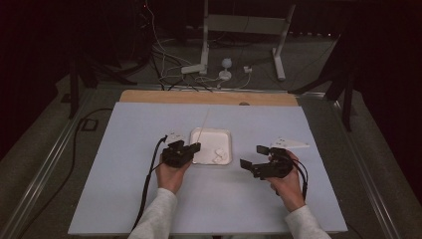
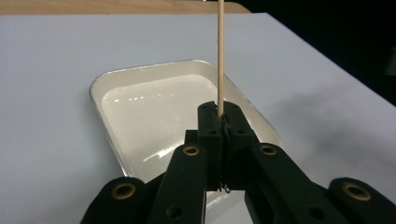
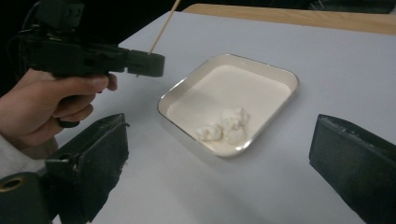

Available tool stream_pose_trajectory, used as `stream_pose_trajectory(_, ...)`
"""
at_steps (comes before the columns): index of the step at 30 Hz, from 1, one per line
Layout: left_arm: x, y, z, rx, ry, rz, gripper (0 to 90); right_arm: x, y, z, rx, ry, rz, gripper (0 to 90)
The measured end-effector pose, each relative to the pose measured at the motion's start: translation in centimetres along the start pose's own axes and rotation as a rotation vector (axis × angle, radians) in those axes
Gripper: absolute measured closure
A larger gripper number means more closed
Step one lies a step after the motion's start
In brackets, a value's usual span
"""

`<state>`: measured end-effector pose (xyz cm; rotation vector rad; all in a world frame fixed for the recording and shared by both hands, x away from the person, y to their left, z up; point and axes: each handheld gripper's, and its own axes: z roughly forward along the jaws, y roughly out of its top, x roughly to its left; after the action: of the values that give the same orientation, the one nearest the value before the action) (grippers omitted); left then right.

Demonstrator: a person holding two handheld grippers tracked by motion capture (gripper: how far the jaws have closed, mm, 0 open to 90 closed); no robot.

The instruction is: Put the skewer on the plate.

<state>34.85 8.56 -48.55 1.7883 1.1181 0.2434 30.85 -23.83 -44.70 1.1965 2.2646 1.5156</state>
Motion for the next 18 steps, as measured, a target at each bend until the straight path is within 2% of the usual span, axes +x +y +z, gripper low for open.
stream_pose_trajectory(3,0.0,-0.3,1.1,0.026,0.015,-0.007,89.1,-0.4,-0.2,-0.8,-0.008,-0.009,0.01,5.0)
stream_pose_trajectory(10,0.3,-0.9,3.0,0.073,0.054,-0.056,89.0,-1.0,-0.2,-2.7,-0.058,-0.019,0.031,5.4)
stream_pose_trajectory(18,0.7,-1.2,4.3,0.113,0.102,-0.105,89.1,-0.9,0.1,-3.4,-0.082,-0.007,0.029,5.8)
